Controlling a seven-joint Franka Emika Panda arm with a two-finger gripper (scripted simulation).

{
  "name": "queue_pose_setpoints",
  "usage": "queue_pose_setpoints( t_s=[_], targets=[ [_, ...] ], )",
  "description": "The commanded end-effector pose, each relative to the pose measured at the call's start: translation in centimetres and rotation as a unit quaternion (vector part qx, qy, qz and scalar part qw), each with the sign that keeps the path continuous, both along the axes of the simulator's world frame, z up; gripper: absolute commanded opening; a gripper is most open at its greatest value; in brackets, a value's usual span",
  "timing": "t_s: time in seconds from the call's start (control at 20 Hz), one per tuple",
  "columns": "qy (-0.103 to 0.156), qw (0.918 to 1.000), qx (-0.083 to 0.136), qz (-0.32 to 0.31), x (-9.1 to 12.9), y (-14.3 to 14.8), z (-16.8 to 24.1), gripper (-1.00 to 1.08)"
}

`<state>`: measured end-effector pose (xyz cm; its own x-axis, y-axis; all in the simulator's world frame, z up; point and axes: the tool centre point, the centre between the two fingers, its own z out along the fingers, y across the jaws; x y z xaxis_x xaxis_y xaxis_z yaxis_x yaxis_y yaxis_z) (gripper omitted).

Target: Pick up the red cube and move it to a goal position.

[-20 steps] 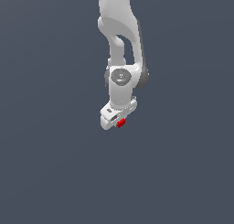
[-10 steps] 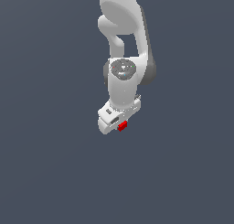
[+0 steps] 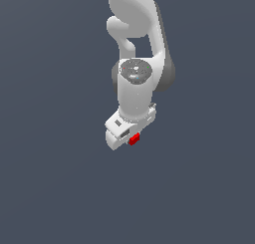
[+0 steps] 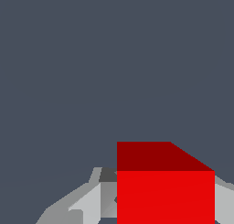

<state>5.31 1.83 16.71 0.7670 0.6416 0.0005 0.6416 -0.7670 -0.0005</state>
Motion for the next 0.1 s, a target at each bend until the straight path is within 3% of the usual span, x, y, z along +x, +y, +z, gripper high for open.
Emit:
queue_pose_setpoints(
  t_s=[0.0, 0.05],
  targets=[
    [0.000, 1.0000, 0.000, 0.000, 0.21, 0.01, 0.23, -1.00],
    [0.000, 1.0000, 0.000, 0.000, 0.22, 0.01, 0.24, -1.00]
  ],
)
